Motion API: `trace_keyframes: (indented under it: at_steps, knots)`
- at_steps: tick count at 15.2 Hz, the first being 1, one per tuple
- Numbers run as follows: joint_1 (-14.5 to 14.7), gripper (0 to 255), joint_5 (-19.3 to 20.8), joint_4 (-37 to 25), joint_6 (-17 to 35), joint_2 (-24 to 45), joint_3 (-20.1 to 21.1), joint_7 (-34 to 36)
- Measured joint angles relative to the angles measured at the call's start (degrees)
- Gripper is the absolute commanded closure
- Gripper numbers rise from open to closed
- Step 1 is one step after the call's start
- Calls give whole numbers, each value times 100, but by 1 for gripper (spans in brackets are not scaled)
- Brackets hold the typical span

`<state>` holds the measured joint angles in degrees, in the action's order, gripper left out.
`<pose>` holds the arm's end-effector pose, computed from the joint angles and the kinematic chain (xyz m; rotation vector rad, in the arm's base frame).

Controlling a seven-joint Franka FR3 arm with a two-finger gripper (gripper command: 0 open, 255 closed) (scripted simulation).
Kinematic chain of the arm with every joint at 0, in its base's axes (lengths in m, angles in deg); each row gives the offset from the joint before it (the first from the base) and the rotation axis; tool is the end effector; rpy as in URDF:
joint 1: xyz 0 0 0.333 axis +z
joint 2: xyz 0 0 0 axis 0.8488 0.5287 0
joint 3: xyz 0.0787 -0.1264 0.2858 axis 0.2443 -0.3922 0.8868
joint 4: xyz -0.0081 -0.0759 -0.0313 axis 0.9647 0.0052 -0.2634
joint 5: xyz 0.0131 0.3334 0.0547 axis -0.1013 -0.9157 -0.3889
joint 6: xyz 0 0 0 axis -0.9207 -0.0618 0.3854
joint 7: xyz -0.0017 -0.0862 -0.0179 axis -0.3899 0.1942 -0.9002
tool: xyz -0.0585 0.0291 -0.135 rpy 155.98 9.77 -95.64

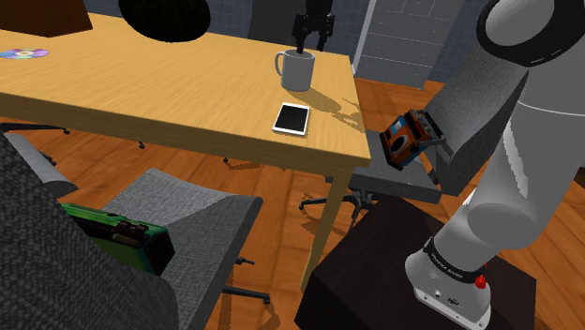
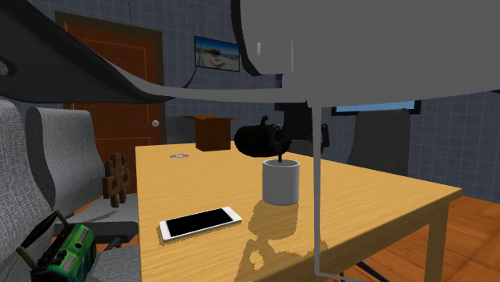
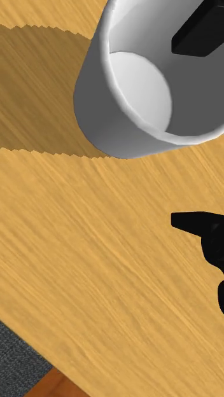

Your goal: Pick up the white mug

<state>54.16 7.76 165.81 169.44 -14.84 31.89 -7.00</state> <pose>0.5689 -0.0635 0.5712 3.1301 -0.1242 0.0699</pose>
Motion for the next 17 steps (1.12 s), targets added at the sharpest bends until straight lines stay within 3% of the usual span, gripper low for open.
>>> trace_keyframes:
  at_steps: [6,7,17]
  knots:
    - [0,0,0,571,477,-95,-1,-6]
    - [0,255,0,604,507,-99,-1,-6]
    - [0,255,-1,636,538,-102,-1,-5]
